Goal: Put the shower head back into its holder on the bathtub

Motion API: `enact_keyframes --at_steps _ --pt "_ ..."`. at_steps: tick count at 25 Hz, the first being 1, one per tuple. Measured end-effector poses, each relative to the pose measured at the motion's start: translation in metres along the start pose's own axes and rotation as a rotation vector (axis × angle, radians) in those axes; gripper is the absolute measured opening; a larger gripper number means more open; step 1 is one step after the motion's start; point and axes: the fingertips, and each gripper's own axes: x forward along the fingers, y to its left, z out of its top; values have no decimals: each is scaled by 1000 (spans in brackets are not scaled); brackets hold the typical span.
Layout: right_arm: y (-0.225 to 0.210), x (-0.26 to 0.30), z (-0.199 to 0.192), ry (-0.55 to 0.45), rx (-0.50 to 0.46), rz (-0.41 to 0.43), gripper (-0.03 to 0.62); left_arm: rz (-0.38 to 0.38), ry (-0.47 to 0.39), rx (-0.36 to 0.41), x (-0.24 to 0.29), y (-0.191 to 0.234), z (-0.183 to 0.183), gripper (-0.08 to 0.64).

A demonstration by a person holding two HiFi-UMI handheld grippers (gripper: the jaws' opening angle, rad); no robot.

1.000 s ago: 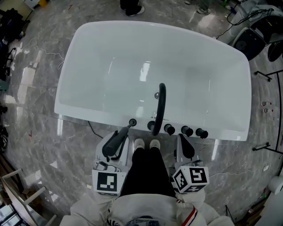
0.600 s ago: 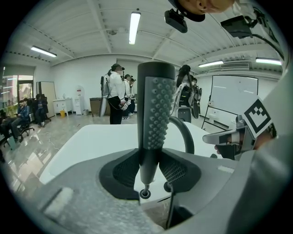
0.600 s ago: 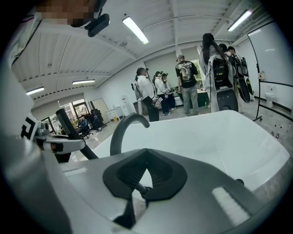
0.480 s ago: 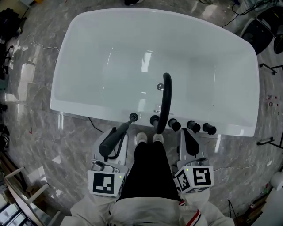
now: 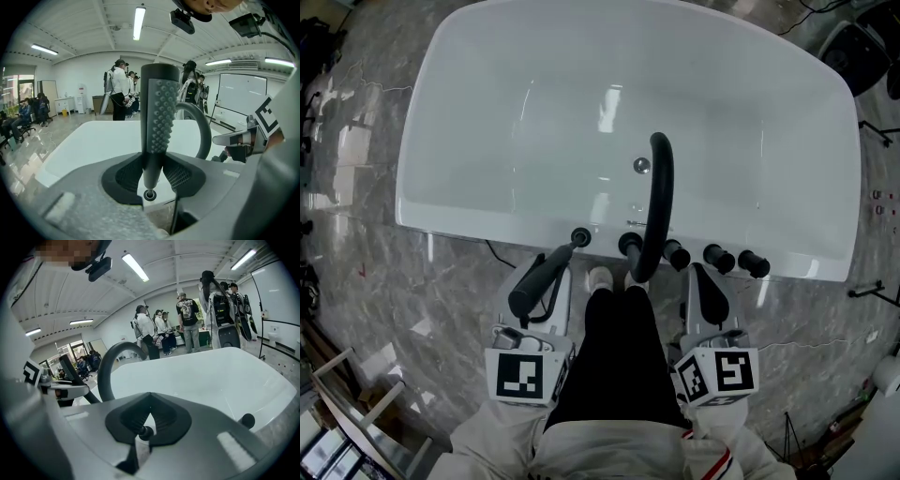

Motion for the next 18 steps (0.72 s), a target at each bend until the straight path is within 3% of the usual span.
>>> enact_keyframes --at_steps 18 --pt "-8 9 -24 39 1 -14 5 -6 15 -4 30 2 -31 141"
